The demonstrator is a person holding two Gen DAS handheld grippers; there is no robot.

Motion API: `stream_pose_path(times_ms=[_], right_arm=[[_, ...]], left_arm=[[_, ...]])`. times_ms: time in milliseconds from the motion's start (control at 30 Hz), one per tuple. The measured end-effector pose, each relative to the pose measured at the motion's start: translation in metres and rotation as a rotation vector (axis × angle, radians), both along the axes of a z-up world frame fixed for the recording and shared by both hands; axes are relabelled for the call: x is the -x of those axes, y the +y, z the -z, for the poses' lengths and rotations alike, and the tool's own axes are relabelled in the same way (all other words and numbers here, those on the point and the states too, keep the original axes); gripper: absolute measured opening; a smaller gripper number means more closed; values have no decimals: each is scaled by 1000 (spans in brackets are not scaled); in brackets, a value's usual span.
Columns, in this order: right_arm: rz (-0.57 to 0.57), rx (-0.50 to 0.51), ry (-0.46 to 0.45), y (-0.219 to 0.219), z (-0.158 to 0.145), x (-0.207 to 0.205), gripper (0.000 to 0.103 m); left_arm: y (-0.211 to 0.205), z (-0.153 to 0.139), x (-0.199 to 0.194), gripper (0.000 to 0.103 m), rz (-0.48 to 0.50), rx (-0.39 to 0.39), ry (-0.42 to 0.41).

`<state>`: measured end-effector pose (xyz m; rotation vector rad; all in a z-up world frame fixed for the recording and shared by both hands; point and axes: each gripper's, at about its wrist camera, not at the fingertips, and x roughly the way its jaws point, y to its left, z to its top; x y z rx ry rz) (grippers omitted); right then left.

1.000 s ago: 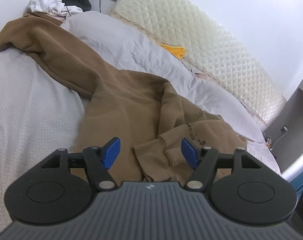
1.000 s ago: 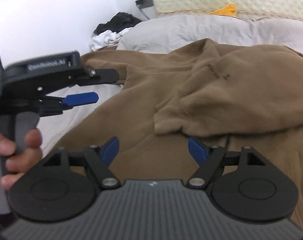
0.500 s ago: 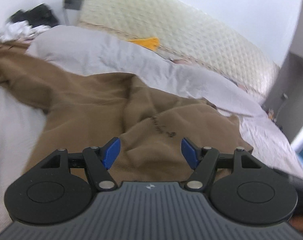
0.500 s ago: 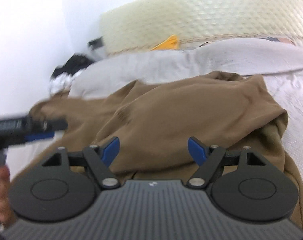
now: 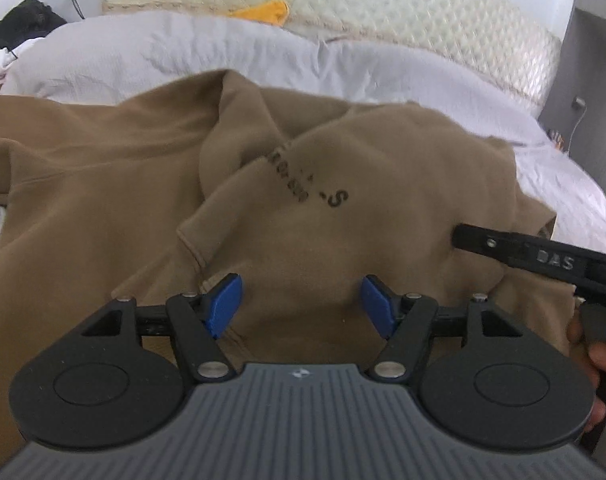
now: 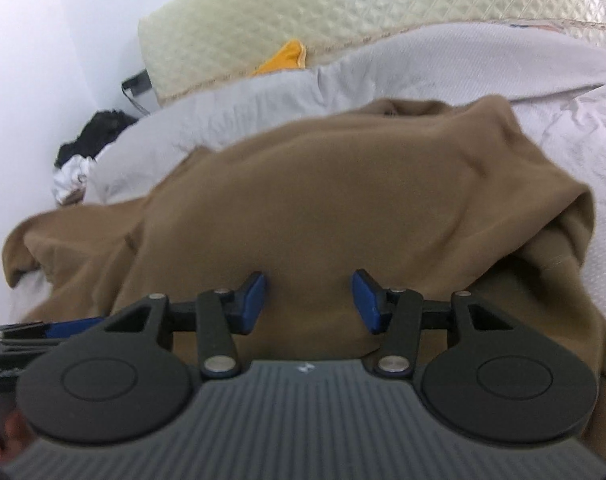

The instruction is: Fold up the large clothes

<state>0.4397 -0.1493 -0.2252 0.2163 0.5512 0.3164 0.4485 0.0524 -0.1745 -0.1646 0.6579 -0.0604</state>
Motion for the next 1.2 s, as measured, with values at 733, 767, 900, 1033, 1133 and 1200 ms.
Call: stream_pose_path(times_ms=[733,767,900,1033,1133,1200], right_arm=[[48,-12,-13,-11,-28,31,53],[45,-17,-23,-12,-34,41,53],[30,16,-73,-9,-48,78,53],[2,55,-111,-4,-62,105,53],[-7,52,-133,-1,-70,121,54],[-15,50,-145,2,-72,132,53]], left_arm=[[1,-14,43,72,-9,-19,-41],[1,-18,51,72,-10,-21,-49],[2,-35,92,72,-24,-18,-110],[5,-53,122,72,-42,0,-157],[10,-64,145,72,-76,12,-187],[18,-70,156,73,-95,12,-187]])
